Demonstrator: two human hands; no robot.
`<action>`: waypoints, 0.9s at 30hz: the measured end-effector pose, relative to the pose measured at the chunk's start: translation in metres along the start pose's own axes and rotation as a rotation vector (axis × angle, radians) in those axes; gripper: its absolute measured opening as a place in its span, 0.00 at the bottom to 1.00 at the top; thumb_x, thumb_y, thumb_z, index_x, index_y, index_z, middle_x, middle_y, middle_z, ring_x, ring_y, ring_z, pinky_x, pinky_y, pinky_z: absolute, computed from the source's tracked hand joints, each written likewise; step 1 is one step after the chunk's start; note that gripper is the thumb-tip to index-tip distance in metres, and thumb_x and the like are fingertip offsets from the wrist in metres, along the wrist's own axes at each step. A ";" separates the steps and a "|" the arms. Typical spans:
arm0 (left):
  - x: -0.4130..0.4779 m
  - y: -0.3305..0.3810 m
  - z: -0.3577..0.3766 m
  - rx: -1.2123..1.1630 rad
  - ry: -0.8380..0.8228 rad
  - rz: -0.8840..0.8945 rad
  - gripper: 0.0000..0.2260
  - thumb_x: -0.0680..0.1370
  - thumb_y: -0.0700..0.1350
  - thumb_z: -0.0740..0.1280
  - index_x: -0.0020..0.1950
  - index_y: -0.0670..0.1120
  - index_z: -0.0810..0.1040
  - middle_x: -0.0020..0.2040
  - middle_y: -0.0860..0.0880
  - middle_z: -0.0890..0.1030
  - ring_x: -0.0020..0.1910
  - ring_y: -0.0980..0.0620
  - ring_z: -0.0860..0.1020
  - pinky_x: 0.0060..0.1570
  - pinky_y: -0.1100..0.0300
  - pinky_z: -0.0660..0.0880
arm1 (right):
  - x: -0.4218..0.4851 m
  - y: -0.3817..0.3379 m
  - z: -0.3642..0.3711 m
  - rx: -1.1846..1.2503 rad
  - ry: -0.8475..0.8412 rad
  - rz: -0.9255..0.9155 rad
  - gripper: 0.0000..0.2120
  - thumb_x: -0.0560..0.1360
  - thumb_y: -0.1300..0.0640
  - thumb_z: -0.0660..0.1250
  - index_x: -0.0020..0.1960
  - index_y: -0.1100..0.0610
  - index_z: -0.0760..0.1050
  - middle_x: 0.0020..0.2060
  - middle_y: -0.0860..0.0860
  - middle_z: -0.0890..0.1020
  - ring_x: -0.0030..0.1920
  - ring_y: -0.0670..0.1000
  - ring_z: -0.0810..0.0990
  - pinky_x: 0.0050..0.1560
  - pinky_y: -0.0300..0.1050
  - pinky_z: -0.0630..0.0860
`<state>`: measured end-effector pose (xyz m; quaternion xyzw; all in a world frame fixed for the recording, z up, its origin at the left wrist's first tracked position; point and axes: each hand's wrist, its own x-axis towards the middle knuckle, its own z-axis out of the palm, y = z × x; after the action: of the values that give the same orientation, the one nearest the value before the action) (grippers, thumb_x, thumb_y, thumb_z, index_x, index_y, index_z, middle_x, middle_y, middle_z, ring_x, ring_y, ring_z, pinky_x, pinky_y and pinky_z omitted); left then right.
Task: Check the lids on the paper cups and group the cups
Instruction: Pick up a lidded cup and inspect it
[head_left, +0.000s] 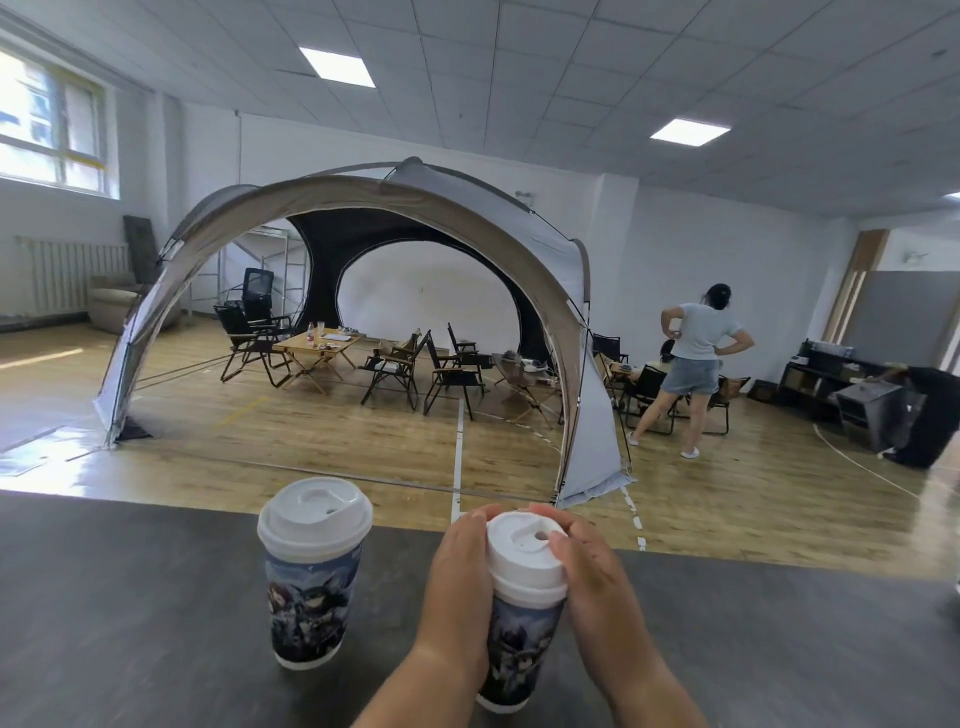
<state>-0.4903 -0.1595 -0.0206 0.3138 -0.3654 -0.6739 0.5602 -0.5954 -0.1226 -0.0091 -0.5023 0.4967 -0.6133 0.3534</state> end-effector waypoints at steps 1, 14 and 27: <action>-0.001 0.001 0.000 0.008 -0.008 -0.002 0.14 0.73 0.51 0.64 0.51 0.45 0.83 0.53 0.38 0.83 0.55 0.37 0.80 0.59 0.41 0.74 | 0.002 -0.001 -0.003 0.012 -0.052 0.001 0.12 0.79 0.64 0.58 0.54 0.58 0.80 0.48 0.52 0.86 0.49 0.50 0.84 0.42 0.35 0.77; -0.015 0.011 0.007 -0.002 -0.002 -0.070 0.12 0.75 0.48 0.64 0.50 0.41 0.81 0.48 0.40 0.83 0.43 0.42 0.81 0.46 0.50 0.77 | -0.021 0.012 0.013 -0.136 0.211 -0.075 0.11 0.77 0.48 0.63 0.58 0.50 0.76 0.53 0.47 0.80 0.47 0.38 0.79 0.42 0.30 0.73; -0.012 0.010 0.002 0.054 -0.086 -0.066 0.08 0.72 0.46 0.66 0.39 0.43 0.83 0.43 0.42 0.83 0.41 0.45 0.81 0.44 0.53 0.77 | -0.012 0.006 -0.008 0.031 0.018 -0.020 0.17 0.72 0.47 0.65 0.58 0.52 0.80 0.53 0.51 0.84 0.52 0.49 0.83 0.49 0.41 0.79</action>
<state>-0.4848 -0.1486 -0.0113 0.3113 -0.3965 -0.6949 0.5128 -0.6002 -0.1111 -0.0176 -0.4961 0.4854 -0.6289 0.3504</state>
